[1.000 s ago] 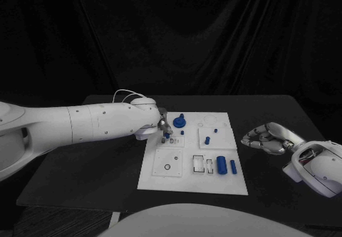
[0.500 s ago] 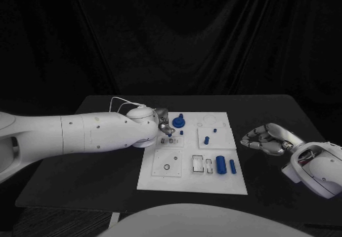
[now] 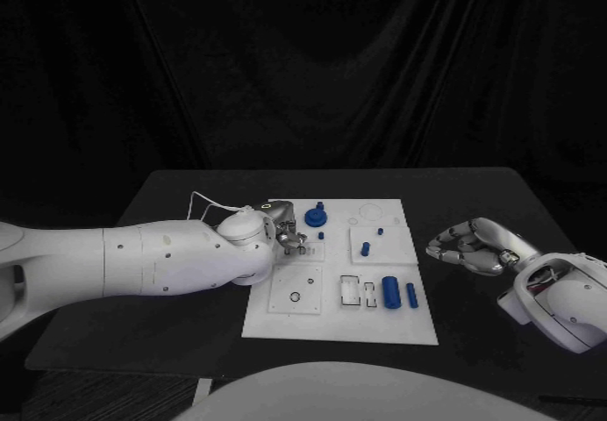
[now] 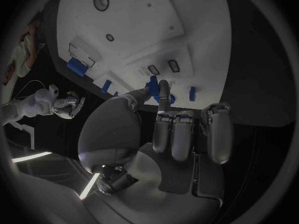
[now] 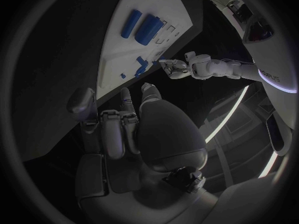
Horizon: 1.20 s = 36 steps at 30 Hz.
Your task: Assemble the parts on the task board
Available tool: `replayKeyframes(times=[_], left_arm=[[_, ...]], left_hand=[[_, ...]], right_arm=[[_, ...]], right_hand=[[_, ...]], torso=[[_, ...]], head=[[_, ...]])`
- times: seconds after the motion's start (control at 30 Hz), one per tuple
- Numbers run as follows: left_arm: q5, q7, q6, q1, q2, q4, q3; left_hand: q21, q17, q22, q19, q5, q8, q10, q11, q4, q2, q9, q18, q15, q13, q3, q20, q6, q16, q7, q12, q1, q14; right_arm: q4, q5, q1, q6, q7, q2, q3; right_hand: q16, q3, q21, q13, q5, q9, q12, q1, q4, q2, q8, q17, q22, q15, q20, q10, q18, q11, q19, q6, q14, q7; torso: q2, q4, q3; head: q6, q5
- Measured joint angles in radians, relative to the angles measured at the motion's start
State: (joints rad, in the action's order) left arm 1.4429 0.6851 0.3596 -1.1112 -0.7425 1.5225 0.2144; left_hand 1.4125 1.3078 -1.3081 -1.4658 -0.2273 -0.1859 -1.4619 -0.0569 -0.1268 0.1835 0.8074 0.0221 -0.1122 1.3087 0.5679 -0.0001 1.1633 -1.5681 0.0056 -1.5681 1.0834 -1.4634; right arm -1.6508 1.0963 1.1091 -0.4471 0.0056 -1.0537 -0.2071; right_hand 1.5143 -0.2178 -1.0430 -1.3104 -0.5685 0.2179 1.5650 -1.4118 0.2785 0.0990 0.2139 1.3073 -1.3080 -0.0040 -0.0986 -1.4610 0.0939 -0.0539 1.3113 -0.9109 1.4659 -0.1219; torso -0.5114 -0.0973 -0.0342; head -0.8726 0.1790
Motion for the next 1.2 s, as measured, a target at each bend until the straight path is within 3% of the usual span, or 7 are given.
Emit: replayKeyframes(times=[0.5, 0.97, 1.2], left_arm=[[0.032, 0.001, 0.038, 0.028, 0.017, -0.020, 0.000], [0.036, 0.002, 0.042, 0.036, 0.033, -0.038, 0.000], [0.037, 0.003, 0.041, 0.038, 0.038, -0.041, 0.000]], left_hand=[[0.000, 0.000, 0.000, 0.000, 0.008, 0.000, 0.000, 0.000, -0.006, 0.000, 0.001, 0.000, 0.000, 0.000, 0.006, 0.000, 0.004, 0.000, -0.004, 0.000, 0.000, 0.000], [0.000, 0.000, 0.000, 0.000, 0.020, 0.008, 0.000, 0.000, 0.005, 0.005, -0.002, 0.000, 0.000, 0.000, 0.003, 0.000, 0.003, 0.000, -0.003, 0.000, 0.000, 0.000], [0.000, 0.000, 0.000, 0.000, 0.032, 0.018, 0.000, 0.000, -0.068, -0.012, -0.009, 0.000, 0.000, 0.000, -0.124, 0.000, 0.000, 0.000, 0.000, 0.000, 0.040, 0.000]], right_arm=[[-0.003, 0.000, -0.001, -0.019, 0.005, -0.003, 0.000], [-0.004, 0.000, -0.001, -0.022, 0.006, -0.004, 0.000], [-0.004, 0.000, -0.001, -0.022, 0.006, -0.005, 0.000]], right_hand=[[0.000, 0.000, 0.000, 0.000, -0.008, -0.001, 0.004, 0.000, 0.000, 0.000, 0.000, 0.000, 0.000, 0.000, 0.000, 0.001, 0.000, -0.001, 0.000, 0.000, 0.000, 0.000], [0.000, 0.000, 0.000, 0.000, -0.016, -0.001, -0.001, 0.001, 0.000, -0.001, 0.000, 0.000, 0.000, 0.001, 0.000, -0.002, 0.000, 0.002, 0.000, 0.000, 0.001, 0.000], [0.000, 0.000, 0.000, 0.000, -0.016, -0.001, -0.001, -0.002, 0.000, -0.006, 0.000, 0.000, 0.000, 0.001, 0.000, -0.002, 0.000, 0.002, 0.000, 0.000, 0.001, 0.000]], torso=[[0.000, 0.0005, 0.0002], [-0.001, 0.0000, 0.0008], [-0.001, 0.0000, 0.0008]], head=[[0.000, -0.001], [0.000, -0.001], [0.000, -0.002]])
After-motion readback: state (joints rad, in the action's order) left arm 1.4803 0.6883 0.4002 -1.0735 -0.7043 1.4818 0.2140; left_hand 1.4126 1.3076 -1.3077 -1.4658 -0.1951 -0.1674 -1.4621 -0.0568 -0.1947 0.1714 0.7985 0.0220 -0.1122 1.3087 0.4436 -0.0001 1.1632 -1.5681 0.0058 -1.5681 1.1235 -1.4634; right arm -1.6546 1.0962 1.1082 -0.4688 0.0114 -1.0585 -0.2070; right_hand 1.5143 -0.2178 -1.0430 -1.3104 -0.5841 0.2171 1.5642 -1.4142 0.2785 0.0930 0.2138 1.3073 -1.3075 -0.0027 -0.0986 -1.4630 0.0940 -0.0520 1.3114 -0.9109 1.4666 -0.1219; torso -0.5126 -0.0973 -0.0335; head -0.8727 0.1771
